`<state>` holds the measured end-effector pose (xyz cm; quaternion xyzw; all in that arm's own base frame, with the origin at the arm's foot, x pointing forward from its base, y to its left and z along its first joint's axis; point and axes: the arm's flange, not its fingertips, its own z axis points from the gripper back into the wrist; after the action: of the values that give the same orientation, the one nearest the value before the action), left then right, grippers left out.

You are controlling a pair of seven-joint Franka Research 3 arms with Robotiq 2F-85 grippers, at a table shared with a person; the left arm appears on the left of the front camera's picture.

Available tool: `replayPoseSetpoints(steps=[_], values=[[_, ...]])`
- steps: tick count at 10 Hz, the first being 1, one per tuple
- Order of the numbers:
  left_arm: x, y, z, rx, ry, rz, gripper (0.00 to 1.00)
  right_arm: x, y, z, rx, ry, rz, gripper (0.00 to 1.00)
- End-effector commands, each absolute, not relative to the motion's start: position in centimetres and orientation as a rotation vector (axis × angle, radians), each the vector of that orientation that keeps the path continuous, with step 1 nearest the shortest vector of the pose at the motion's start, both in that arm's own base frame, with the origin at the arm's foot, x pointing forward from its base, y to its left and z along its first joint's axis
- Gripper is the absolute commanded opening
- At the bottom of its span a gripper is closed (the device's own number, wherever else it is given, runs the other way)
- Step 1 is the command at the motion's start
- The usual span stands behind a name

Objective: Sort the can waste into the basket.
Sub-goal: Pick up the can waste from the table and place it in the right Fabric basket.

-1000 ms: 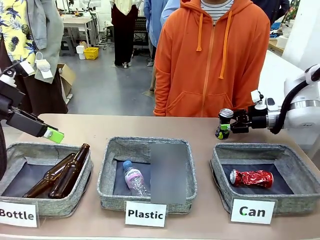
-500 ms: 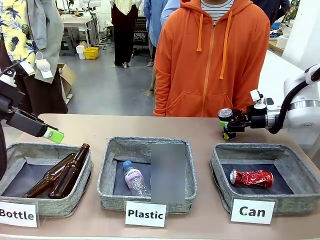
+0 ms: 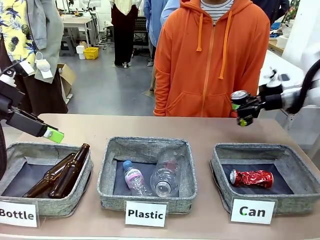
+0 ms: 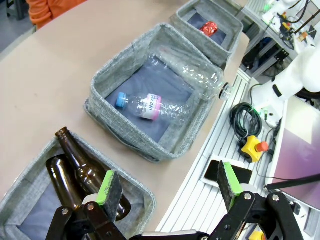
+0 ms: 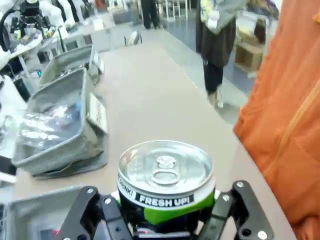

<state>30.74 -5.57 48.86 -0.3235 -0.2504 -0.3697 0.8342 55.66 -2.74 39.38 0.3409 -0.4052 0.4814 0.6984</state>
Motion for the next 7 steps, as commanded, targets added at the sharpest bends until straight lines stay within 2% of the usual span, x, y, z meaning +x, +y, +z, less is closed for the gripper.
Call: replayPoseSetpoints(steps=[1,3,4,7], values=[[30.7,-5.5,48.4,-0.696,-0.551,-0.794,1.0,51.0,-2.3,44.4,0.662,-0.645,1.052,0.0],[30.7,-5.5,48.4,-0.696,-0.551,-0.794,1.0,47.3,-0.9,45.7,0.56,-0.478,1.091,0.0],[30.7,-5.5,48.4,-0.696,-0.551,-0.794,1.0,45.2,-0.3,45.4,0.481,-0.396,1.188,0.0],[30.7,-5.5,48.4,-0.696,-0.551,-0.794,1.0,41.5,0.7,44.2,0.409,-0.214,1.426,0.0]])
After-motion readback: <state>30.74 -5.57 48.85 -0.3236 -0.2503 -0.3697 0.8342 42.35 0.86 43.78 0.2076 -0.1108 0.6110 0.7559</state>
